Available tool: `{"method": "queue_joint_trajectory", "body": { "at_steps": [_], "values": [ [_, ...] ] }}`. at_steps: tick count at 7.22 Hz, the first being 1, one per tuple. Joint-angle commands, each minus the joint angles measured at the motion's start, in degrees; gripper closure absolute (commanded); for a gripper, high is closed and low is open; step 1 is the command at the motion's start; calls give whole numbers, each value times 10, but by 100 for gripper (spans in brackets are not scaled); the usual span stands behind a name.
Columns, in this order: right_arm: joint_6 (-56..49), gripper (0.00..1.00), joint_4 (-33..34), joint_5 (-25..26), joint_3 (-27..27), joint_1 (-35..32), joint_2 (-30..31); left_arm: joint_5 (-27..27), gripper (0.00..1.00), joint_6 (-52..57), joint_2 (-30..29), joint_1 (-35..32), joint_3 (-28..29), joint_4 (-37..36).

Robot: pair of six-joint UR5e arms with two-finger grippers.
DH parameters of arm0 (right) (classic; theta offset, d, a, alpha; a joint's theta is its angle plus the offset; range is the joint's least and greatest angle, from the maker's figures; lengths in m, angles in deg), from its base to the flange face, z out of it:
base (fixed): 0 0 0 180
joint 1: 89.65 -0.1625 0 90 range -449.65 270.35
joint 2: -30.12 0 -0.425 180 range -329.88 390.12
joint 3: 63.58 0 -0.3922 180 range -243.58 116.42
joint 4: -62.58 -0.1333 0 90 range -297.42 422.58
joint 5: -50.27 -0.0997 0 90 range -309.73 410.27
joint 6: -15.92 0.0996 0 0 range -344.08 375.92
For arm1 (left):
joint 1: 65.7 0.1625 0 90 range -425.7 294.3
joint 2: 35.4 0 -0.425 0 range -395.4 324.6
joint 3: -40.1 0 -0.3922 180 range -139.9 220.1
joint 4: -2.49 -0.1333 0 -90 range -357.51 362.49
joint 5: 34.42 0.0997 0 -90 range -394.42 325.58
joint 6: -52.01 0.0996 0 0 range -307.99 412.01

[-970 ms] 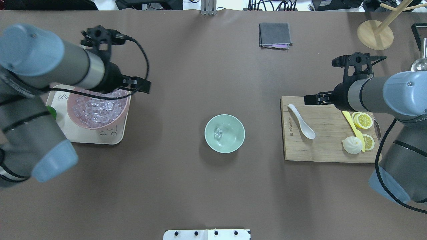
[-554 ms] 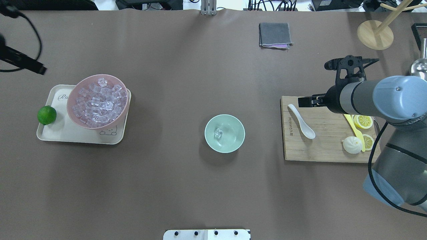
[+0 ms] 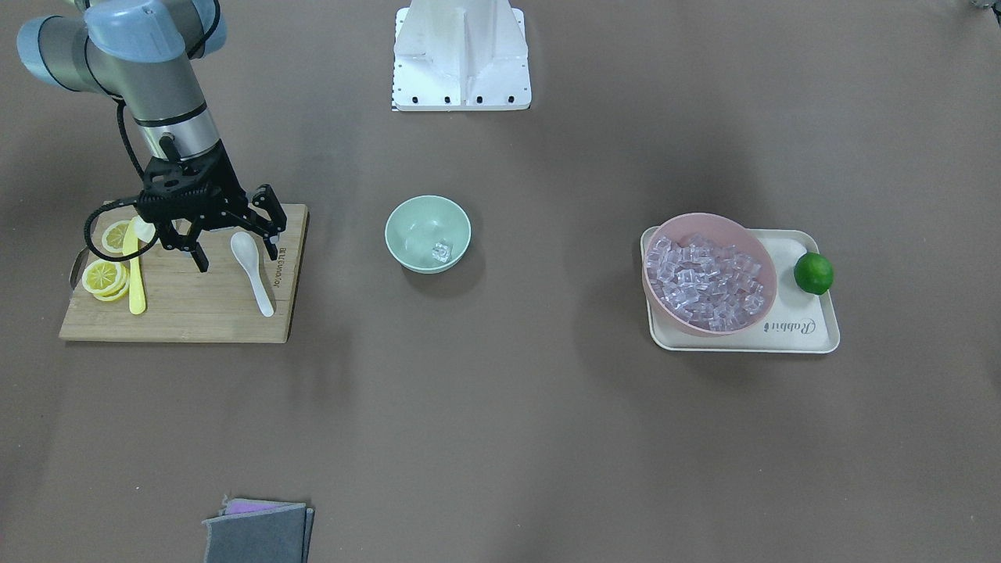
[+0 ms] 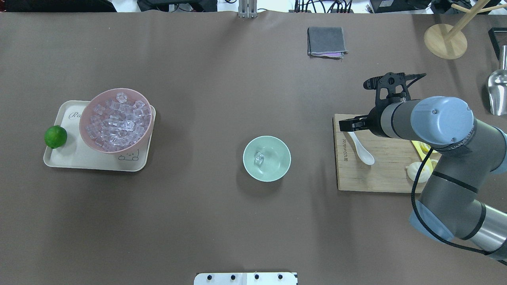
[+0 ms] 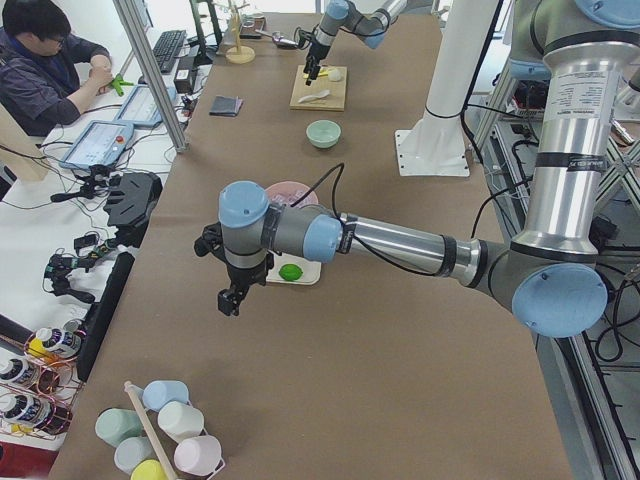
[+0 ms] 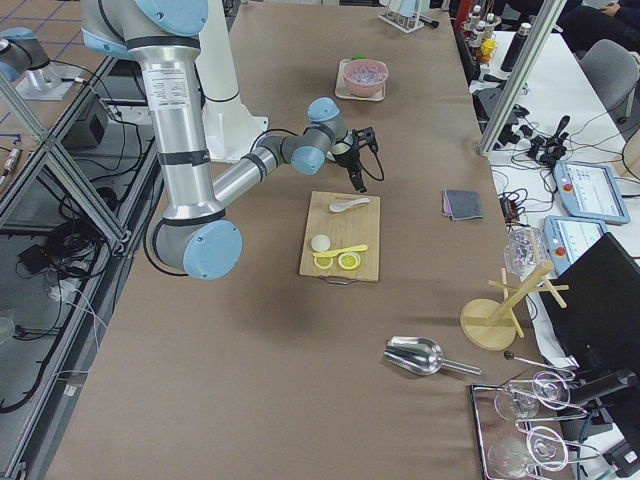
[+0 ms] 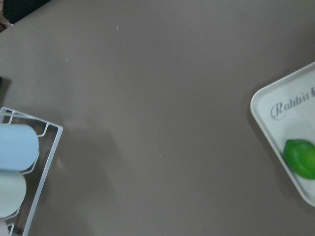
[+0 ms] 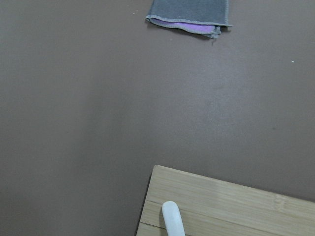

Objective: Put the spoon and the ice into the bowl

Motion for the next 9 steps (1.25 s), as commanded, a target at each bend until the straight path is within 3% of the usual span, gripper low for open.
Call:
{"method": "queue_joint_trajectory", "body": {
  "at_steps": [1, 4, 7, 9],
  "values": [
    [-138, 2, -4, -1, -15, 1, -3, -3, 2, 17, 7, -9, 11, 5],
    [-153, 6, -7, -11, -40, 3, -5, -4, 2, 19, 9, -8, 10, 5],
    [-89, 12, -110, -30, -108, 3, -4, -21, 2, 19, 9, -8, 13, 5],
    [-81, 28, -114, -30, -109, 6, -1, -21, 2, 19, 9, -8, 15, 6]
  ]
}}
